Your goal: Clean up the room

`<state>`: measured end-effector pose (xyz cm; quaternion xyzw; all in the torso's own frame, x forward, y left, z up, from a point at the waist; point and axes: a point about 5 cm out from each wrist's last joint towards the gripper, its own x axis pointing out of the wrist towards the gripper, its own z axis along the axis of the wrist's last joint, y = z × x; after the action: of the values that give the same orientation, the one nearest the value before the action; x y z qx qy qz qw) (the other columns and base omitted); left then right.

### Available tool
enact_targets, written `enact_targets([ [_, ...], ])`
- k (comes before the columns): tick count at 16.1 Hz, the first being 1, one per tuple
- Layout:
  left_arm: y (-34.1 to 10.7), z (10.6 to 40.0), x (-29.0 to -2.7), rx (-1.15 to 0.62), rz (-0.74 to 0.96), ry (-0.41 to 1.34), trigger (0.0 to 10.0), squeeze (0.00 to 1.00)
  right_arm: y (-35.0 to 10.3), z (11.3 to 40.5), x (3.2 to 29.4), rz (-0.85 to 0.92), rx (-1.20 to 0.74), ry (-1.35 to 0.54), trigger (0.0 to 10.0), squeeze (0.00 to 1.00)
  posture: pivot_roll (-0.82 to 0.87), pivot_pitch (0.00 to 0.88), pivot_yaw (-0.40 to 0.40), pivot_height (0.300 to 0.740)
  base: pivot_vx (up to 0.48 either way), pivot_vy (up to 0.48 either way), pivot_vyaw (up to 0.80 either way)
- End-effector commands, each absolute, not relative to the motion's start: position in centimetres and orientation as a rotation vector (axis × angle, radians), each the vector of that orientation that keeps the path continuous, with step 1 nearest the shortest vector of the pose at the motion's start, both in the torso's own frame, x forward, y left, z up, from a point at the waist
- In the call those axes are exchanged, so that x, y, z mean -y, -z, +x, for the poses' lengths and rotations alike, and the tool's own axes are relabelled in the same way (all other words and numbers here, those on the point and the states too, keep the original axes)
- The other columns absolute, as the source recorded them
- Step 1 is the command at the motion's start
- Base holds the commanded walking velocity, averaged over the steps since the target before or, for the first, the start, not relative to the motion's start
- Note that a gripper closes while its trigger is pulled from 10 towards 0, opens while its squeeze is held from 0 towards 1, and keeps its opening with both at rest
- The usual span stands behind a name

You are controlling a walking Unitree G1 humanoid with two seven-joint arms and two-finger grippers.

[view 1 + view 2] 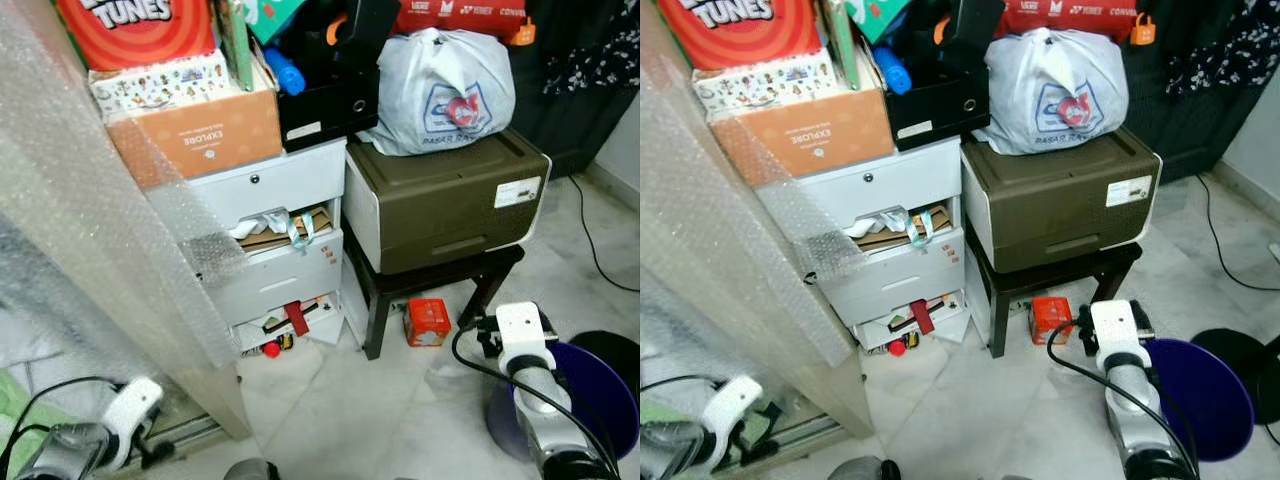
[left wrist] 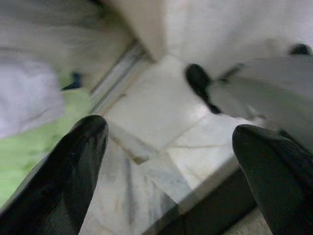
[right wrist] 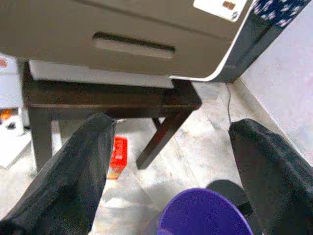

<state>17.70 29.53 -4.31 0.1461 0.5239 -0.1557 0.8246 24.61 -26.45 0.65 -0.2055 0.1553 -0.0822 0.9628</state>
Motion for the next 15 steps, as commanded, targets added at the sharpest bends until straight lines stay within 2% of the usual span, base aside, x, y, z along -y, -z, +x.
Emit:
enact_targets([
  [1, 3.9, 18.3, -30.2, -1.075, 0.315, 0.241, 10.0, 0.0, -0.2, 24.5, 26.2, -0.413, -0.334, 0.158, 10.0, 0.0, -0.07, 0.054, 0.046, 0.74, 0.0, 0.0, 0.0],
  [4, 4.4, 19.3, -30.1, -1.034, 0.219, -0.009, 10.0, 0.0, 3.8, 21.6, 26.1, -0.195, -0.624, 0.232, 10.0, 0.0, -0.07, 0.044, 0.041, 0.74, 0.0, 0.0, 0.0],
  [6, 5.3, 19.0, -28.8, -1.069, 0.235, 0.001, 10.0, 0.0, 5.8, 19.7, 25.1, -0.142, -0.779, 0.195, 10.0, 0.0, -0.08, 0.041, 0.044, 0.74, 0.0, 0.0, 0.0],
  [9, 6.0, 18.3, -28.4, -1.111, 0.265, -0.04, 10.0, 0.0, 7.8, 16.7, 24.8, -0.097, -0.935, 0.188, 10.0, 0.0, -0.09, 0.039, 0.049, 0.74, 0.0, 0.0, 0.0],
  [11, 6.1, 18.1, -28.5, -1.119, 0.271, -0.105, 10.0, 0.0, 8.5, 14.9, 25.1, -0.084, -1.003, 0.233, 10.0, 0.0, -0.1, 0.041, 0.05, 0.74, 0.0, 0.0, 0.68],
  [15, 6.1, 18.5, -28.0, -1.096, 0.223, -0.173, 10.0, 0.0, 8.7, 14.3, 25.4, -0.077, -1.049, 0.257, 10.0, 0.0, -0.1, 0.043, 0.048, 0.74, 0.0, 0.0, 0.76],
])
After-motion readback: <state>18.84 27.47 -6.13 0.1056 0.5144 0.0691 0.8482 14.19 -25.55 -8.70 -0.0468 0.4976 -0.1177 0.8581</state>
